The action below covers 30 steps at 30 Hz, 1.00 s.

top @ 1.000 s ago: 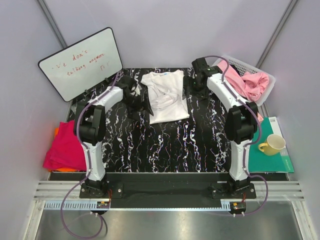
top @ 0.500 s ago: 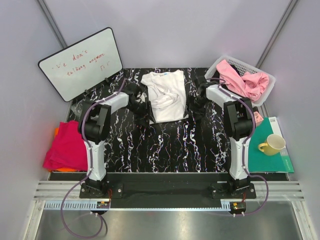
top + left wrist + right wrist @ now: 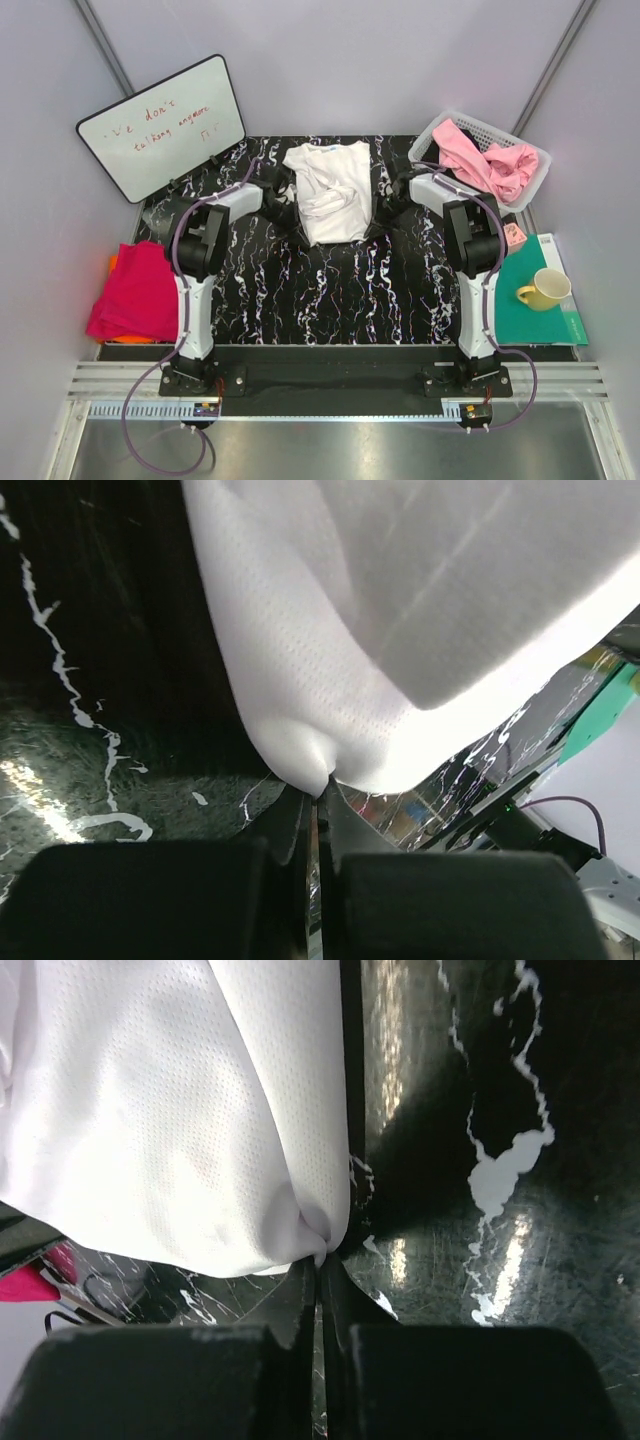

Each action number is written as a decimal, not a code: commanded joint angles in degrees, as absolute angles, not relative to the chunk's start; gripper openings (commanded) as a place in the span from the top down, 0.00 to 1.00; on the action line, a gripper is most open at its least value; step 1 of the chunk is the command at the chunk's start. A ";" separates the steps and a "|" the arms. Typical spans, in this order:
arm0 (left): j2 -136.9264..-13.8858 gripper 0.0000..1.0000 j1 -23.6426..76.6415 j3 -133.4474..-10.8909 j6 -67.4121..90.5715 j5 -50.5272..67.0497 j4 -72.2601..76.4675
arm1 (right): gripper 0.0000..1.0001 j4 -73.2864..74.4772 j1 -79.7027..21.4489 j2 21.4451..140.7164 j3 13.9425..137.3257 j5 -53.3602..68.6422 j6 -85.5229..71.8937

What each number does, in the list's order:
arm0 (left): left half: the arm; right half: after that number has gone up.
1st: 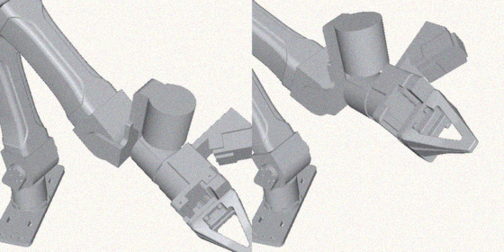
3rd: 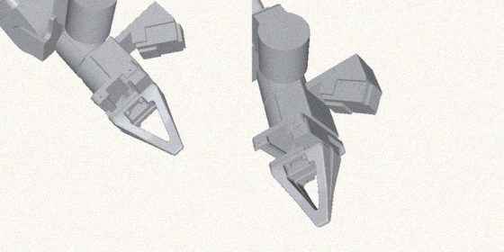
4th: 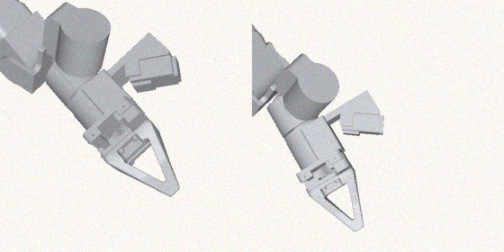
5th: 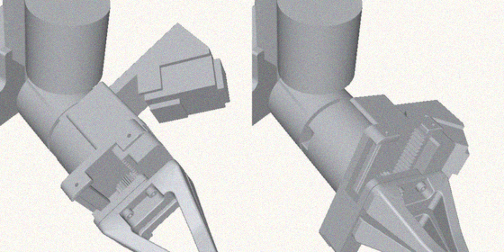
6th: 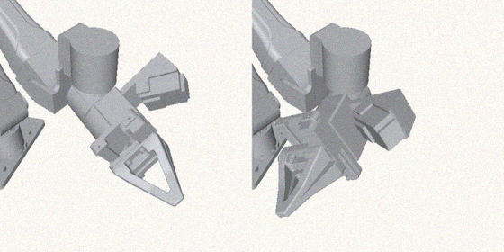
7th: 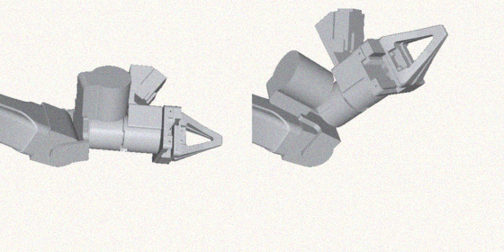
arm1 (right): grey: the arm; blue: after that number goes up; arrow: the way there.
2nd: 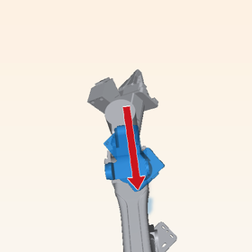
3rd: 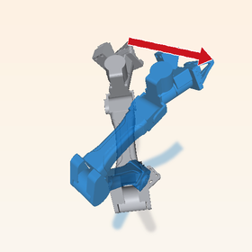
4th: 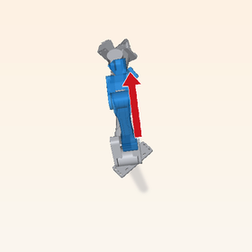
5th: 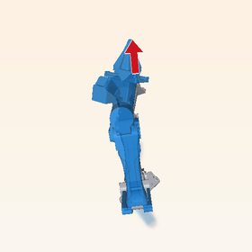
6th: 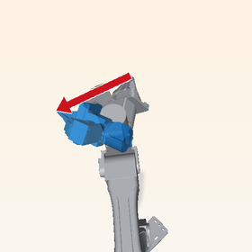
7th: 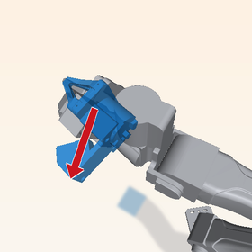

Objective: Fold and stack the t-shirts
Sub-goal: Fold the folded rectangular tshirt in 1/3 of the way

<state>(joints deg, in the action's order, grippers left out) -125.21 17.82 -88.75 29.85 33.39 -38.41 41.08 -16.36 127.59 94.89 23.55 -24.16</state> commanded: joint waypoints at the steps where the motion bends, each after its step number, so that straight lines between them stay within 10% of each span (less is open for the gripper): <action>1: -121.21 1.00 18.37 -83.24 28.74 32.87 -38.14 | 1.00 42.10 -16.88 122.98 87.99 24.34 -23.20; 11: -109.52 1.00 18.81 -67.60 23.73 30.68 -43.32 | 0.94 47.19 -17.05 114.17 74.19 25.31 -23.03; 12: -108.12 0.95 18.98 -66.98 23.21 30.24 -44.11 | 0.73 47.89 -17.14 113.82 73.74 24.62 -22.94; 14: -105.49 0.52 19.07 -65.66 21.71 28.58 -46.22 | 0.61 49.47 -17.23 112.16 73.30 24.35 -21.63; 18: -98.63 0.01 19.16 -65.48 19.95 26.20 -47.90 | 0.27 50.54 -17.31 104.69 75.23 22.51 -19.52; 21: -94.93 0.01 19.07 -68.11 19.25 24.52 -48.08 | 0.22 50.28 -17.14 100.11 79.97 21.88 -18.63; 24: -95.62 0.10 19.07 -72.67 19.51 24.17 -48.08 | 0.58 49.92 -17.23 103.69 85.77 24.34 -18.02; 25: -96.50 0.25 19.07 -75.56 19.42 25.04 -48.08 | 1.00 49.83 -17.40 105.36 88.22 24.95 -18.28; 28: -100.62 1.00 19.07 -81.62 20.12 24.62 -48.77 | 1.00 49.83 -18.19 113.27 93.75 27.07 -18.02; 30: -103.70 1.00 18.98 -84.45 20.74 24.79 -49.13 | 1.00 50.10 -18.89 119.23 96.58 28.21 -18.37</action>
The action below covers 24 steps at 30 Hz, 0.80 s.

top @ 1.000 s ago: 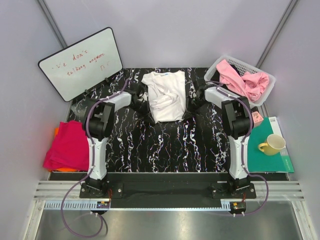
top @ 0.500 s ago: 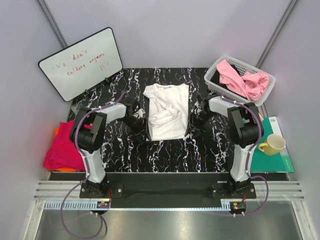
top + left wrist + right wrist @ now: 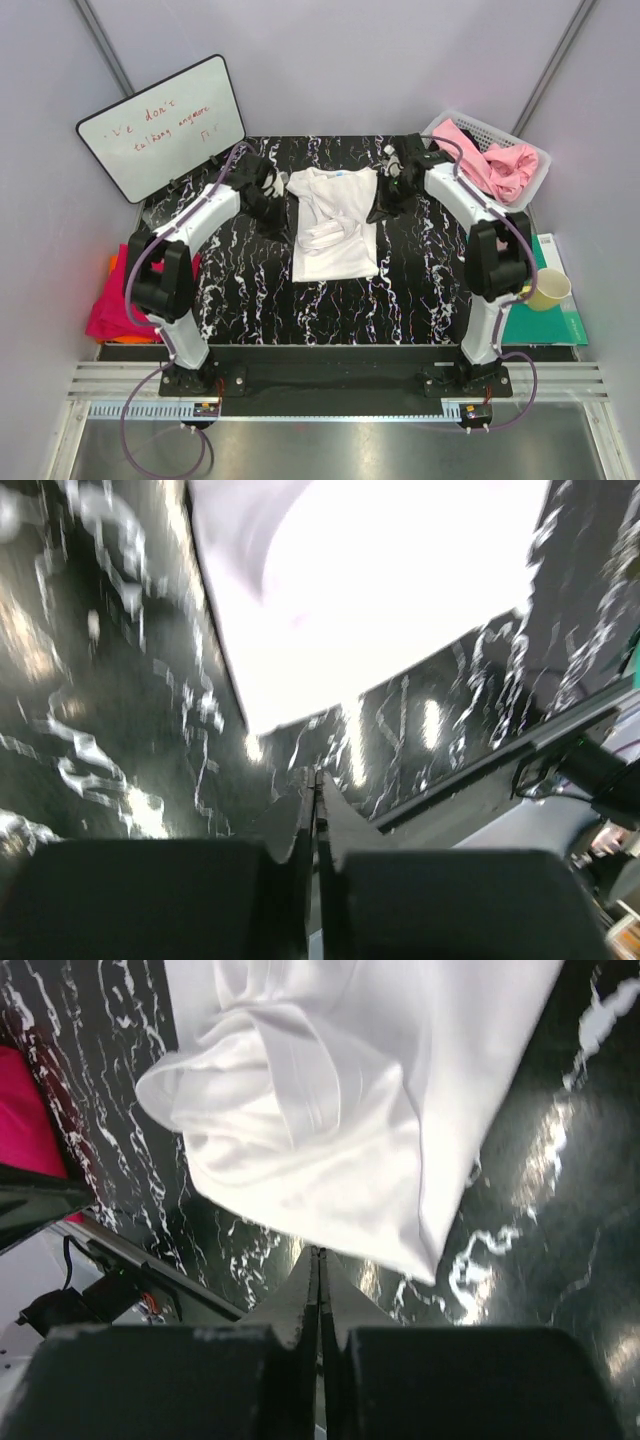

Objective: Fold and stack the t-shirts
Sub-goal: Fold the folded rectangular tshirt in 1/3 of the way

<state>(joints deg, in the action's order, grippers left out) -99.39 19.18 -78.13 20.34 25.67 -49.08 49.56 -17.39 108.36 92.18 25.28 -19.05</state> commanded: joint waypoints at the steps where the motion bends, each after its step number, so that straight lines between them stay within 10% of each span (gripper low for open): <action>1: -105.45 1.00 18.98 -87.07 20.74 25.48 -49.74 | 1.00 50.97 -19.16 121.01 99.20 28.21 -18.37; 24: -107.49 1.00 18.28 -85.87 18.90 23.47 -51.33 | 1.00 51.77 -20.92 135.96 116.27 26.11 -21.62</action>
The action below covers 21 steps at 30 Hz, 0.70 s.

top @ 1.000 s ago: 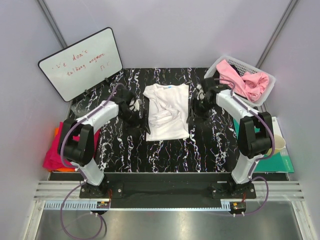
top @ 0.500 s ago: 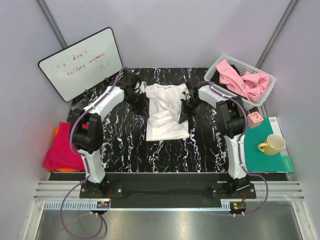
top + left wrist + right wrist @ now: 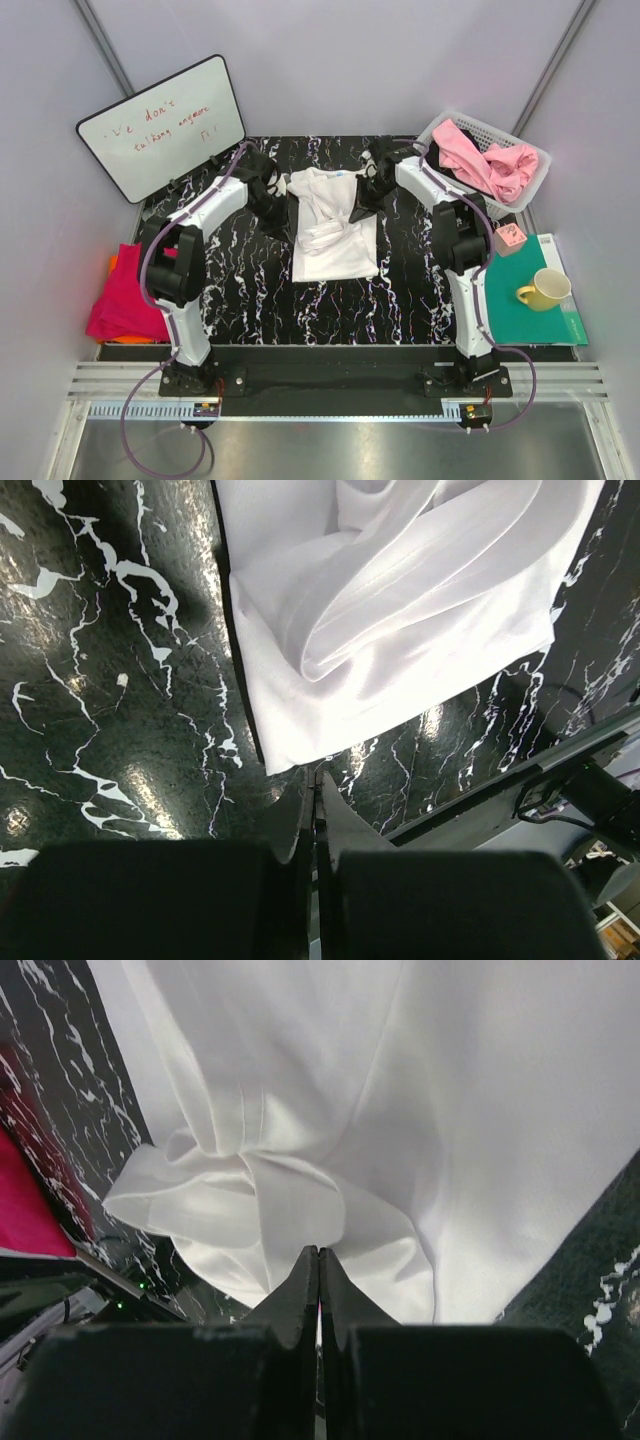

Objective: Fold and stack the t-shirts
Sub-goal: Fold the folded rectangular tshirt in 1/3 of the way

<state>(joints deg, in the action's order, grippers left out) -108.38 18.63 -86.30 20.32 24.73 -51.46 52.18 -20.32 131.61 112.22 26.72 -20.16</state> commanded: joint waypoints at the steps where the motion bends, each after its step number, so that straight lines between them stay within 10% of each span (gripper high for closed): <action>1: -107.49 1.00 18.28 -85.87 18.90 23.29 -51.42 | 1.00 51.59 -20.92 136.75 117.06 25.58 -22.06; 21: -119.44 1.00 19.42 -92.98 16.52 25.75 -47.55 | 1.00 51.86 -19.86 132.46 126.30 15.65 -25.84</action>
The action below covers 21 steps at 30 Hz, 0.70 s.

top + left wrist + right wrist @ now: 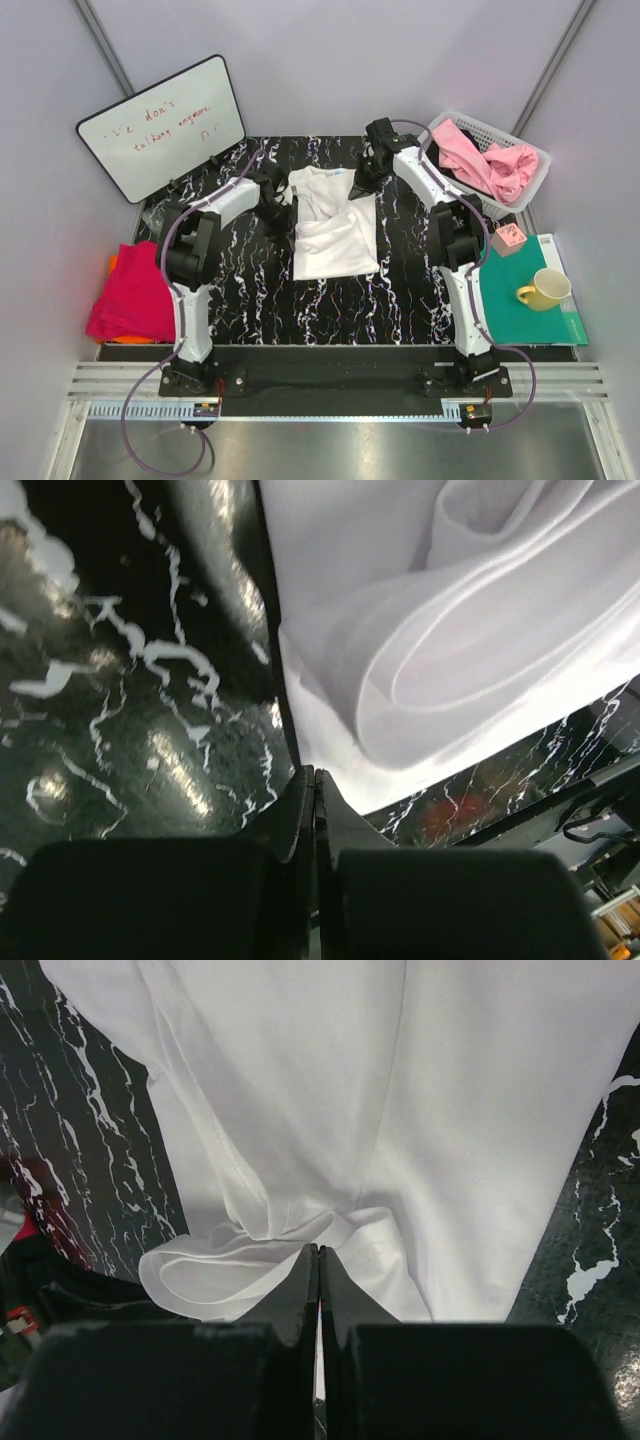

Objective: Fold and stack the t-shirts
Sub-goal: Fold the folded rectangular tshirt in 1/3 of the way

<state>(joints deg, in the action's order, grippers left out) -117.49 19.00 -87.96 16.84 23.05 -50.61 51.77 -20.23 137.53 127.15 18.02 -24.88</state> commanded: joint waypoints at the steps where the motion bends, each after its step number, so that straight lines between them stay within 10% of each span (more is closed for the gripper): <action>1: -120.14 1.00 19.42 -93.60 17.39 26.10 -47.03 | 1.00 51.86 -19.86 131.06 125.69 15.38 -25.67; 13: -133.33 1.00 18.37 -109.78 21.27 27.16 -46.41 | 0.92 51.77 -19.25 118.49 108.21 13.01 -24.26; 19: -119.84 0.99 16.00 -101.89 18.47 26.02 -46.41 | 0.36 49.66 -18.37 110.67 94.42 18.36 -25.57; 21: -115.68 0.77 15.38 -98.63 17.93 26.10 -46.32 | 0.32 48.61 -18.20 108.47 91.33 20.82 -26.01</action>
<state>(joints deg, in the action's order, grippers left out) -128.66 17.06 -103.09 19.66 25.82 -46.39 50.85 -18.72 115.85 96.36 16.01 -25.08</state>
